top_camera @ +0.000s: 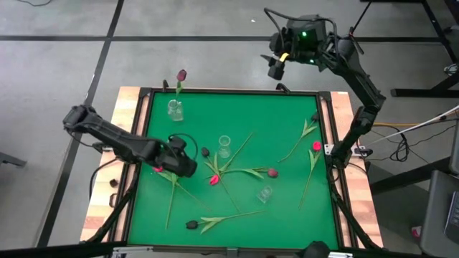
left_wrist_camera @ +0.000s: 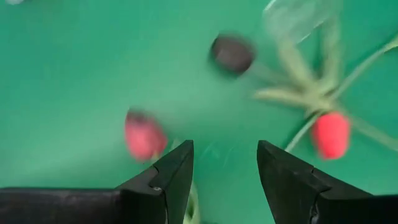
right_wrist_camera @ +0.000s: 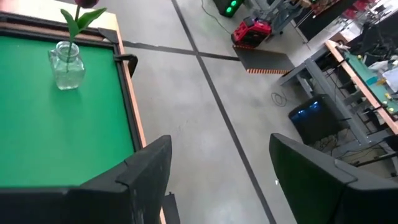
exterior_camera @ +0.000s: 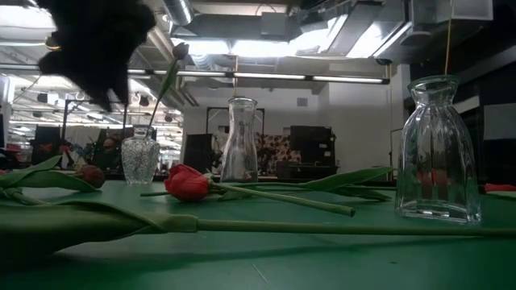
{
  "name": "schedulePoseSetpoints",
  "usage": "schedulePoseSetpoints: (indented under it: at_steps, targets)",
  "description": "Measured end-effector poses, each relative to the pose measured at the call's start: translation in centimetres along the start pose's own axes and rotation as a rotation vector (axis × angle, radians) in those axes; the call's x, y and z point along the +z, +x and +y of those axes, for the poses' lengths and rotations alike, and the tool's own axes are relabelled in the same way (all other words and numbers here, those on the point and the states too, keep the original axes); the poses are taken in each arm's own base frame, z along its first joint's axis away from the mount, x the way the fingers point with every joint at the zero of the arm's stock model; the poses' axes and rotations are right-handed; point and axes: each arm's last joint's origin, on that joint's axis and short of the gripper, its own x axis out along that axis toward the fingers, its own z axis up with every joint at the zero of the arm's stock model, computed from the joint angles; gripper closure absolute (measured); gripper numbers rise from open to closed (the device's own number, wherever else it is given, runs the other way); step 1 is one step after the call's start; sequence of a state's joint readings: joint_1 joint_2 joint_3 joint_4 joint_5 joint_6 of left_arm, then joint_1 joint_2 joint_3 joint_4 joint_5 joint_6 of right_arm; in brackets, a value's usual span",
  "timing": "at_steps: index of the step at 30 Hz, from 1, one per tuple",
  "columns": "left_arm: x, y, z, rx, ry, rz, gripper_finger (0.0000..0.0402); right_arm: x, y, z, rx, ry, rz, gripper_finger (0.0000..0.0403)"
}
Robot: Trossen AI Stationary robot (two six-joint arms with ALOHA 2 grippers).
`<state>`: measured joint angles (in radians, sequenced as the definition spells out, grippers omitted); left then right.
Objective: Sort flowers into vase by color
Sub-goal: Put the left dark red tulip into the top transparent vase
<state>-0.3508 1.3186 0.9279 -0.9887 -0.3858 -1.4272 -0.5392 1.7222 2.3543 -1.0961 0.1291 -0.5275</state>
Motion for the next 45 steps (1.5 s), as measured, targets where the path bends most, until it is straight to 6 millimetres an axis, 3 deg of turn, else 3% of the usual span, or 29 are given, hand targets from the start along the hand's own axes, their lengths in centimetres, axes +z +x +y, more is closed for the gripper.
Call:
schedulePoseSetpoints:
  at_steps: [11,21,45]
  targets:
    - [-3.6,3.0,-1.0,0.208,-0.063,0.136,0.023,-0.1,0.0,0.1,0.015,0.022,0.005,0.0134]
    - [-4.8,2.9,-1.0,0.211,-0.158,0.128,0.023,-0.2,0.0,0.3,0.036,0.021,0.012,0.0134]
    - [-5.9,5.9,0.6,0.175,-0.208,0.115,0.023,-0.2,0.0,0.4,0.066,0.023,0.009,0.0134]
